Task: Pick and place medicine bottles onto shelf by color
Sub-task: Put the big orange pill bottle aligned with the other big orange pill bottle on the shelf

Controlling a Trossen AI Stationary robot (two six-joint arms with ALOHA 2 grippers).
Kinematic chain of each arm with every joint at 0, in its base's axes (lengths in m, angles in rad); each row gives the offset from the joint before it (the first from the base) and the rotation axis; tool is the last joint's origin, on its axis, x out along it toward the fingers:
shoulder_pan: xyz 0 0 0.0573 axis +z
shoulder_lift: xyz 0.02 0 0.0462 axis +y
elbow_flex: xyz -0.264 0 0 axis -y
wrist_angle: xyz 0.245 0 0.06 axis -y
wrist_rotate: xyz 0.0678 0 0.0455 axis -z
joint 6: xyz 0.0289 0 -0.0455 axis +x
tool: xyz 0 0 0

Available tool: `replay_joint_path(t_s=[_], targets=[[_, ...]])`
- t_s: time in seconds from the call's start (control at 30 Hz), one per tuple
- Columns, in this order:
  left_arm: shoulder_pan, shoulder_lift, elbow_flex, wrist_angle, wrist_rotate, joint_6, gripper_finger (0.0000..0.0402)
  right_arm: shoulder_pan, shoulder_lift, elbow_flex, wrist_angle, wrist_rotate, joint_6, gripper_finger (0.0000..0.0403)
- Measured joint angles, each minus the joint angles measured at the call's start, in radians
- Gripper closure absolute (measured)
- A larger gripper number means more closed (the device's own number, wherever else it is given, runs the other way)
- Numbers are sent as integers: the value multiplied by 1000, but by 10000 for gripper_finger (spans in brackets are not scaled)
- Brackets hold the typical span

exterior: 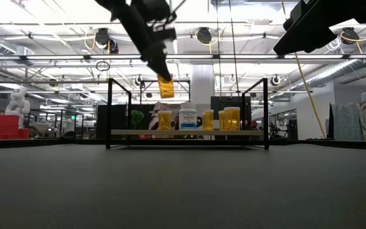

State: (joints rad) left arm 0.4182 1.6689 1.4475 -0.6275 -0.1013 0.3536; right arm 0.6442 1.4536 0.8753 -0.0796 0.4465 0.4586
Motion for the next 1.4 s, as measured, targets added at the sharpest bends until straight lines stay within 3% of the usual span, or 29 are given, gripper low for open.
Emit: replay_joint_path(t_s=[0.5, 1.4], targets=[[84, 138, -2, 2, 5, 8, 188, 15, 0, 0, 0, 0, 4, 197], [93, 178, -24, 73, 49, -60, 187, 19, 0, 0, 0, -1, 11, 197]])
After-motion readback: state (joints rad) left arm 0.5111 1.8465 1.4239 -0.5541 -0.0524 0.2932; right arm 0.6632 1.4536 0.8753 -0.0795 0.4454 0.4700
